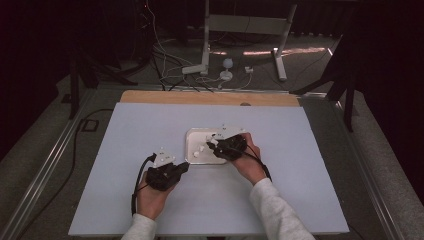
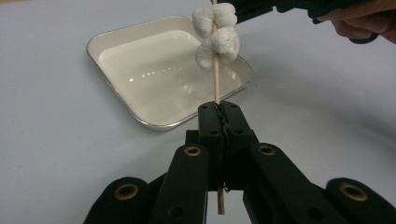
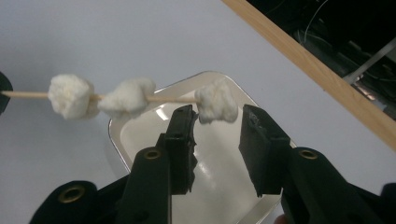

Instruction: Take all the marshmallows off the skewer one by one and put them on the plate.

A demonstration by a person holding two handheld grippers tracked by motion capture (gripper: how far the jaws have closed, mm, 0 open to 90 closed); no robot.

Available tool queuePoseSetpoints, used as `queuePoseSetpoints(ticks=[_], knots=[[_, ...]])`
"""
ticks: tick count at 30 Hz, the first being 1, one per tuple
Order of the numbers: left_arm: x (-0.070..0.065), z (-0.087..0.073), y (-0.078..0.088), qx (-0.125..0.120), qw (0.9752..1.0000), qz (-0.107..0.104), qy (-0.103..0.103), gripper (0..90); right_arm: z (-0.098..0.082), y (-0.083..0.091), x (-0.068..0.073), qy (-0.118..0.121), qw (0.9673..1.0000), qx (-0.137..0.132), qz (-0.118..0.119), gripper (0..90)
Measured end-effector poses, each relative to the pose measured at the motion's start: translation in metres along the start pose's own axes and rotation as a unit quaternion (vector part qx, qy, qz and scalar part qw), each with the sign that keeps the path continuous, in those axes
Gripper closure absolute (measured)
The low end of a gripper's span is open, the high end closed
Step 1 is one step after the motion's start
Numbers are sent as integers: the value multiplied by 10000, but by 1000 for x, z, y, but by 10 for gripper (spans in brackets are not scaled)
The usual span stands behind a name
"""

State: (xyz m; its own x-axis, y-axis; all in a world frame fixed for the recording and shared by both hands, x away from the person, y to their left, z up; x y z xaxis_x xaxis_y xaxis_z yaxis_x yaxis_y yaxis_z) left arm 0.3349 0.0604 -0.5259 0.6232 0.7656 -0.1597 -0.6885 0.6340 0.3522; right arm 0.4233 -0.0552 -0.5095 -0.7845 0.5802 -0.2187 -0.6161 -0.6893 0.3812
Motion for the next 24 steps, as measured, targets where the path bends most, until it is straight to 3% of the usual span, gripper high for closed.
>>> queuePoseSetpoints(ticks=[5,6,7,8,9,12,19,24], knots=[[-1,0,-1,2,10000,-15,9,899,1,-2,1,56,10000,23,-57,719],[0,0,-1,4,10000,-14,12,899,2,-2,0,-22,10000,2,-42,734],[0,0,-1,-5,10000,-11,19,899,3,-2,-1,-266,9996,-76,-21,764],[-1,0,-1,-14,10000,-15,20,899,3,-2,-1,-266,9996,-76,-21,764],[-1,1,-1,-17,10000,-12,9,899,4,-3,-1,-494,9987,-99,-35,786],[-1,2,0,-32,10000,19,10,899,5,-4,-2,-605,9981,-102,-110,799],[1,4,1,-50,9999,105,3,900,8,-11,-3,-1090,9931,-171,-395,823],[3,5,3,-48,9999,152,5,900,8,-13,-4,-1219,9909,-190,-534,827]])
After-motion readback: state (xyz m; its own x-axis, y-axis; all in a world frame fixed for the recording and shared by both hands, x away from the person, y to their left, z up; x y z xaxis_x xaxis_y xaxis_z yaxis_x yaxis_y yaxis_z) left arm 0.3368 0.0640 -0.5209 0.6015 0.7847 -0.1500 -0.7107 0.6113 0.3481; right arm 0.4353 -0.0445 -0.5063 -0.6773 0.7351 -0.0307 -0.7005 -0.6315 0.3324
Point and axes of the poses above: each handheld gripper's, and its own axes: y roughly backward along the jaws, z roughly out of its top, x roughly to its left, the point moved 10 cm from there along -y, roughly forward along the jaws, and after that the axes turned 15 degrees about -x, right-handed, at the moved point
